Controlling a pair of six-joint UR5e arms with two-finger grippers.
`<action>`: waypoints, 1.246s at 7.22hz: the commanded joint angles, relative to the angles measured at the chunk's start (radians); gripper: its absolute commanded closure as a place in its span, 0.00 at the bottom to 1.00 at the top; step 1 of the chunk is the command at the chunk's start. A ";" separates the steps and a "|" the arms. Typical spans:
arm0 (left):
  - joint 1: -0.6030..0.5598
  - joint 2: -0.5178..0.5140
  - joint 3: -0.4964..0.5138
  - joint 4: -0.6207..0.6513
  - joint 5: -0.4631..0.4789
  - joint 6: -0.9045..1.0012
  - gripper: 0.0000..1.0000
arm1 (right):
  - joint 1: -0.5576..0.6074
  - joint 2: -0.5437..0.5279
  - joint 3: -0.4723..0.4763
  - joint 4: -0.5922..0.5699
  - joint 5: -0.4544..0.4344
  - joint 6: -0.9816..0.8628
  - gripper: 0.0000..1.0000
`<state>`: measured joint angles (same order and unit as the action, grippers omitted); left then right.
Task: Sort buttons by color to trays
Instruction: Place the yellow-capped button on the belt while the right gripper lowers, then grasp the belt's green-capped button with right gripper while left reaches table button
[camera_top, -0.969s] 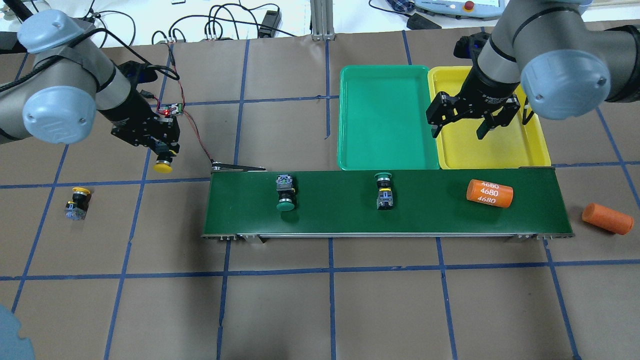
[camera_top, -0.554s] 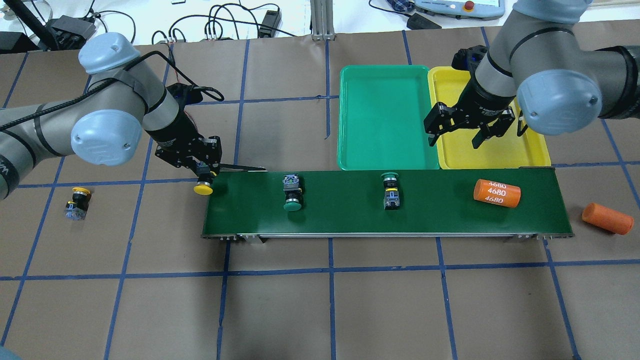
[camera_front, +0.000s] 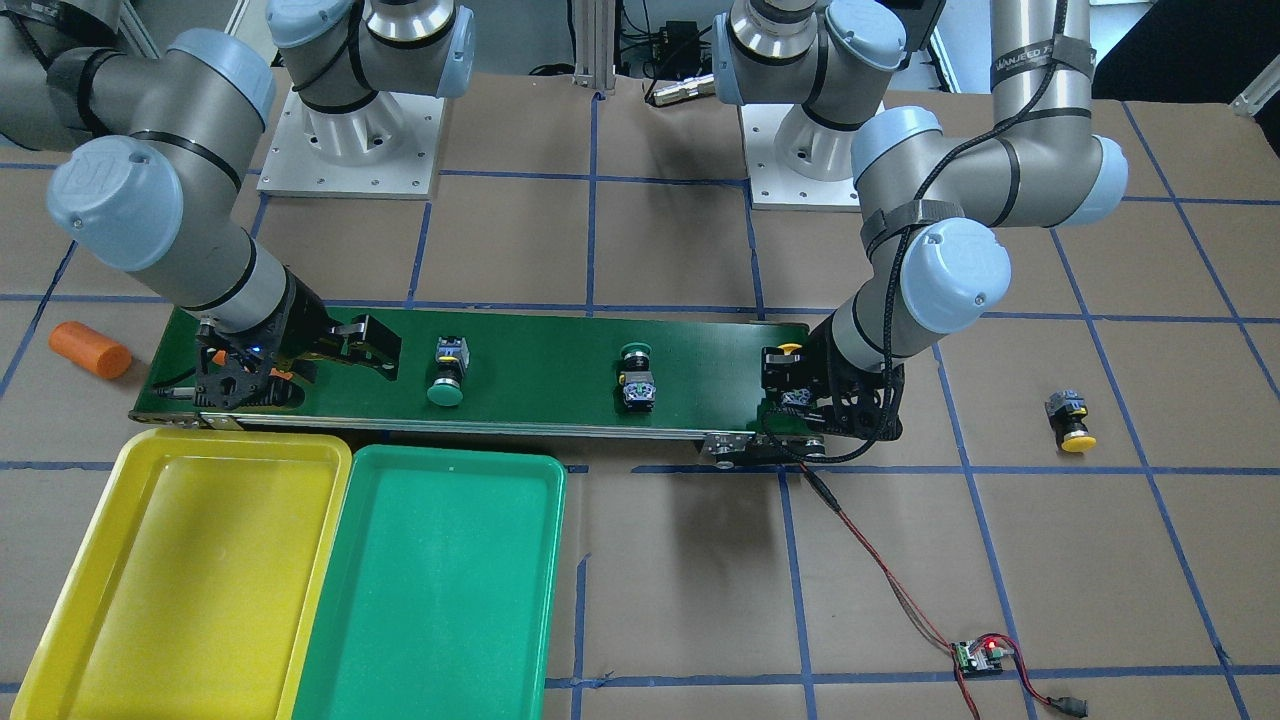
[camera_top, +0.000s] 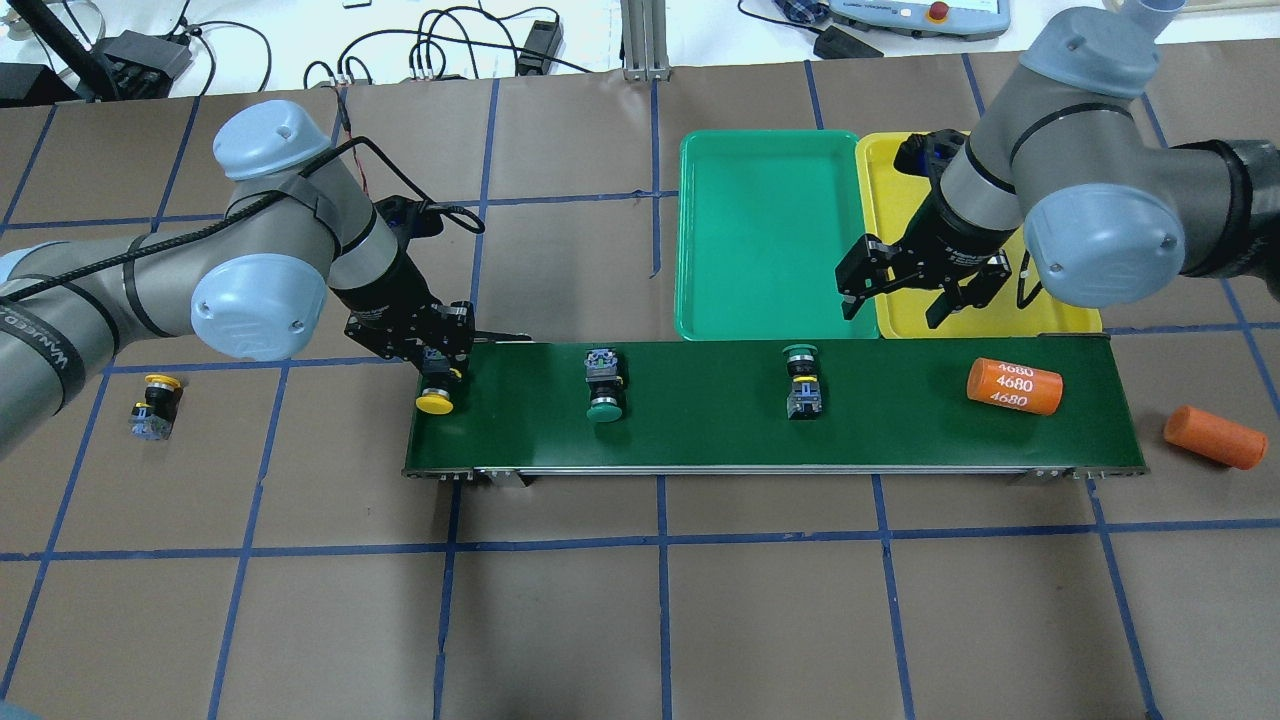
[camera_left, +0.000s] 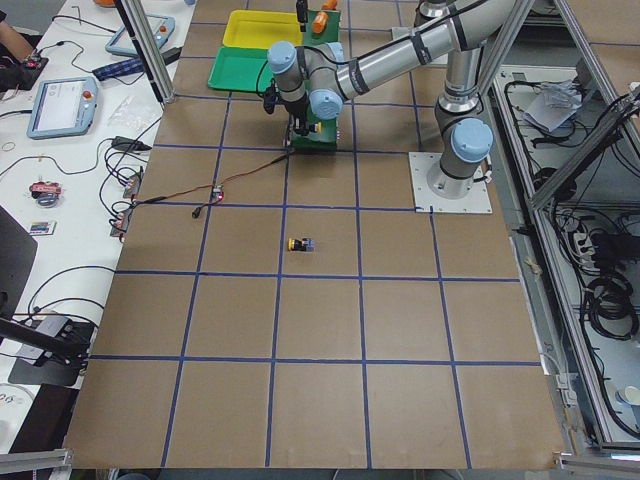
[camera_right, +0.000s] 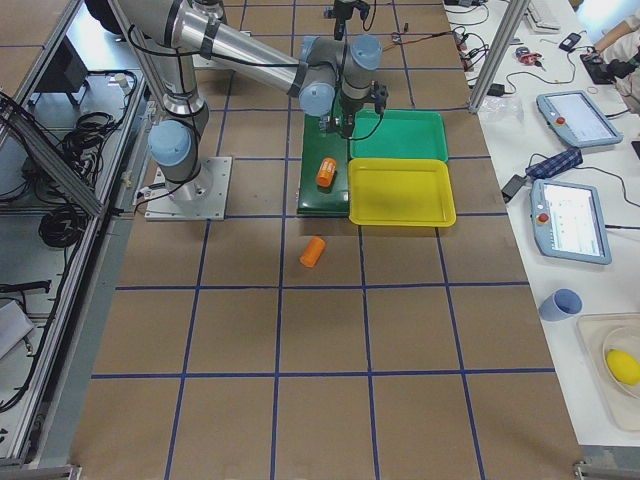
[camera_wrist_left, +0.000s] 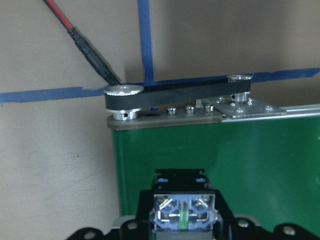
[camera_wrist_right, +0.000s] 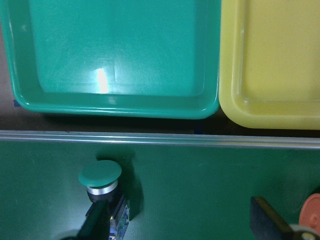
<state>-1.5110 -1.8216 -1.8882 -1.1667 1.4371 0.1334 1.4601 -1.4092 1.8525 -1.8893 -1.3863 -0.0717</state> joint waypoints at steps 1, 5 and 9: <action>-0.001 -0.005 -0.009 0.039 0.005 -0.001 0.01 | -0.049 0.006 0.025 0.012 -0.002 0.007 0.00; 0.108 0.044 0.079 -0.023 0.090 0.049 0.00 | -0.058 -0.048 0.143 -0.025 0.056 0.039 0.00; 0.502 0.001 0.051 -0.022 0.120 0.551 0.00 | -0.066 -0.048 0.160 -0.042 0.087 0.039 0.00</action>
<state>-1.1232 -1.8031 -1.8226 -1.1940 1.5560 0.5500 1.3965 -1.4580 2.0113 -1.9284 -1.3022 -0.0328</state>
